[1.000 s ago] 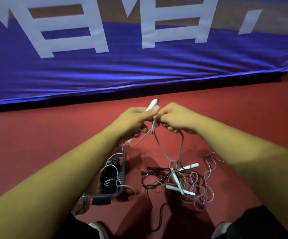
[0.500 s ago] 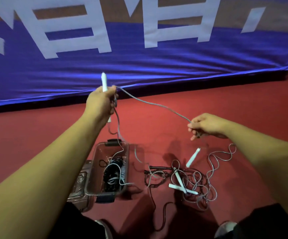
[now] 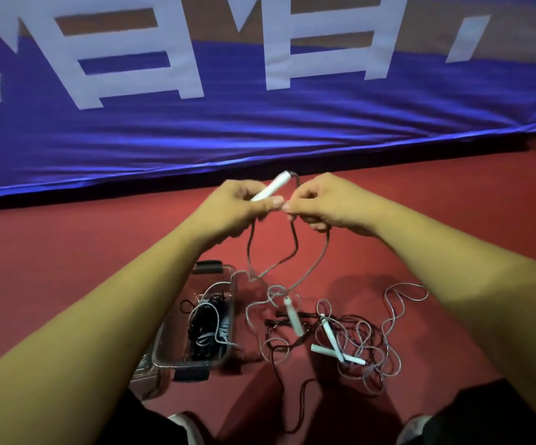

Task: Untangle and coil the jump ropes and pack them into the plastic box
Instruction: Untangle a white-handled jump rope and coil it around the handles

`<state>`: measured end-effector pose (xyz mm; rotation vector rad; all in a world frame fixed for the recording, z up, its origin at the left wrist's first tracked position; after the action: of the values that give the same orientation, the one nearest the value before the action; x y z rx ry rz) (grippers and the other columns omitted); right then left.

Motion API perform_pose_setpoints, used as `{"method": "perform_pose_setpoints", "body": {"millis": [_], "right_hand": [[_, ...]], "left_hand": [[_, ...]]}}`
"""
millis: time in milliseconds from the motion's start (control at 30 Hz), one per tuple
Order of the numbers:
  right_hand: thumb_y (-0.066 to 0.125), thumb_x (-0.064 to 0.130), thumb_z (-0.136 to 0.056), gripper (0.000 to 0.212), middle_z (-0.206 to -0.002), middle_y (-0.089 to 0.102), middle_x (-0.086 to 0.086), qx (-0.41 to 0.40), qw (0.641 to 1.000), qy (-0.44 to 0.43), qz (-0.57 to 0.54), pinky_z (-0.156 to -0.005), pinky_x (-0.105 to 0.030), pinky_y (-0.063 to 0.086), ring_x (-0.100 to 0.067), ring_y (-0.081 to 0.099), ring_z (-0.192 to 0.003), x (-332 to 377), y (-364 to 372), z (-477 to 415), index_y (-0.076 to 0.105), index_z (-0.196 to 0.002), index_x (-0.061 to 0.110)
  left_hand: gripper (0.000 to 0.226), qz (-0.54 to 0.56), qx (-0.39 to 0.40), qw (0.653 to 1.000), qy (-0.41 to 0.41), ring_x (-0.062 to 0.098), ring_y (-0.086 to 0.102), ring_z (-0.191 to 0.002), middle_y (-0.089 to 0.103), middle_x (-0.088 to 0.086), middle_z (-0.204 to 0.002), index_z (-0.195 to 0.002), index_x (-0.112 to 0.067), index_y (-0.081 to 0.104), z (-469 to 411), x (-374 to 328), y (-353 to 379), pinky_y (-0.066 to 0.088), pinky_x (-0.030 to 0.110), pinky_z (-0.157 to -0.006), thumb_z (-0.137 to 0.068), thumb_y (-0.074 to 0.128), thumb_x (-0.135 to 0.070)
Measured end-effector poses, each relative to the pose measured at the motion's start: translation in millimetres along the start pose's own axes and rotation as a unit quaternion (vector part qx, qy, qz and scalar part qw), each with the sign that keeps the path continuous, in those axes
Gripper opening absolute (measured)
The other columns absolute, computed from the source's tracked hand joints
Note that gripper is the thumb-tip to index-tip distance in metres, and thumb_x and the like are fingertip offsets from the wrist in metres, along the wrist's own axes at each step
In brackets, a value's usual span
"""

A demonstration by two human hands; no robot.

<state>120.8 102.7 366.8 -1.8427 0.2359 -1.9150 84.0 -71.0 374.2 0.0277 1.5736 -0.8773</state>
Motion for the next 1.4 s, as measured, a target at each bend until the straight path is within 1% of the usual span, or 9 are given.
{"method": "perform_pose_setpoints", "body": {"millis": [133, 300, 467, 633, 833, 1000, 1100, 1200, 1400], "right_hand": [[0.053, 0.028, -0.098, 0.021, -0.083, 0.067, -0.003, 0.088, 0.991, 0.096, 0.005, -0.081, -0.038, 0.032, -0.014, 0.059, -0.081, -43, -8, 12, 0.055, -0.079, 0.021], [0.050, 0.026, -0.099, 0.021, -0.087, 0.070, -0.004, 0.099, 0.985, 0.141, -0.018, -0.077, -0.036, 0.032, -0.015, 0.057, -0.086, -71, 8, 18, 0.055, -0.079, 0.023], [0.035, 0.020, -0.104, 0.030, -0.057, 0.041, -0.001, -0.058, 0.945, 0.139, -0.291, -0.062, -0.034, 0.049, -0.018, 0.046, -0.051, -45, 23, 2, 0.047, -0.077, 0.015], [0.033, 0.016, -0.102, 0.034, -0.046, 0.027, 0.001, -0.136, 0.739, 0.104, -0.652, -0.046, -0.021, 0.030, -0.012, 0.028, -0.037, -6, 3, -14, 0.041, -0.070, 0.012], [0.024, 0.006, -0.101, 0.033, -0.045, 0.027, -0.001, -0.243, 0.624, 0.091, -0.737, -0.050, -0.026, 0.025, -0.013, 0.025, -0.033, -10, -14, -18, 0.035, -0.070, 0.012], [0.022, 0.005, -0.096, 0.034, -0.053, 0.032, -0.005, -0.325, 0.724, 0.173, -0.583, -0.053, -0.027, 0.035, -0.016, 0.033, -0.043, -48, -32, -8, 0.035, -0.066, 0.013], [0.027, 0.037, -0.104, 0.043, -0.073, 0.052, -0.013, -0.230, 0.901, 0.267, -0.254, -0.066, -0.034, 0.050, -0.025, 0.058, -0.065, -56, -30, 10, 0.049, -0.081, 0.009], [0.020, 0.058, -0.099, 0.071, -0.119, 0.061, -0.019, -0.199, 0.945, 0.252, 0.056, -0.095, -0.037, 0.042, -0.034, 0.057, -0.116, -48, -29, 13, 0.061, -0.117, 0.003], [0.054, 0.036, -0.096, 0.025, -0.084, 0.067, -0.003, -0.015, 0.968, 0.144, -0.204, -0.082, -0.043, 0.053, -0.021, 0.062, -0.080, -27, -5, 4, 0.064, -0.094, 0.013]], "left_hand": [[0.027, 0.133, -0.162, 0.978, 0.011, 0.011, 0.026, -0.038, 0.042, -0.004, -0.054, -0.070, -0.020, 0.052, -9, 12, -18, 0.020, 0.016, -0.039, -0.094, 0.065, -0.023], [0.019, 0.235, -0.216, 0.947, -0.020, 0.009, 0.029, -0.042, 0.048, -0.004, -0.057, -0.079, -0.016, 0.054, -10, 22, -28, 0.024, 0.019, -0.039, -0.097, 0.060, -0.020], [0.034, -0.048, -0.393, 0.917, -0.041, 0.025, 0.041, -0.061, 0.047, 0.008, -0.066, -0.064, -0.019, 0.044, -11, 45, -48, 0.032, 0.034, -0.057, -0.093, 0.059, -0.027], [0.018, 0.167, -0.141, 0.974, -0.052, 0.014, 0.059, -0.052, 0.061, 0.012, -0.074, -0.086, -0.009, 0.061, -7, 33, 4, 0.049, 0.026, -0.054, -0.101, 0.050, -0.012], [0.034, 0.420, 0.165, 0.884, -0.123, 0.038, 0.070, -0.082, 0.067, 0.021, -0.079, -0.112, 0.001, 0.059, 23, 21, 69, 0.057, 0.037, -0.075, -0.095, 0.044, -0.024], [0.027, 0.405, 0.232, 0.877, -0.115, 0.028, 0.059, -0.061, 0.052, 0.008, -0.071, -0.114, -0.004, 0.059, 24, 14, 75, 0.053, 0.032, -0.058, -0.093, 0.052, -0.018], [0.029, 0.396, 0.223, 0.884, -0.108, 0.023, 0.052, -0.058, 0.055, 0.012, -0.076, -0.120, -0.001, 0.057, 22, 20, 72, 0.048, 0.029, -0.056, -0.092, 0.051, -0.004], [0.028, 0.394, 0.209, 0.886, -0.123, 0.020, 0.051, -0.054, 0.054, 0.014, -0.077, -0.118, 0.005, 0.056, 18, 20, 70, 0.046, 0.027, -0.052, -0.092, 0.049, -0.001], [0.028, 0.398, 0.185, 0.891, -0.120, 0.017, 0.048, -0.054, 0.054, 0.011, -0.073, -0.113, 0.007, 0.056, 12, 12, 64, 0.044, 0.023, -0.050, -0.086, 0.048, 0.003]]}}
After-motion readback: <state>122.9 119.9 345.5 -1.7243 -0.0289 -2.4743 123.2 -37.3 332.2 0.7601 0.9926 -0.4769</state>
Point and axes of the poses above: each hand's wrist, its own z-axis away from the middle knuckle, its own y-axis out of the palm, x = y × z, the point moved 3 cm from there along -z, towards the middle knuckle
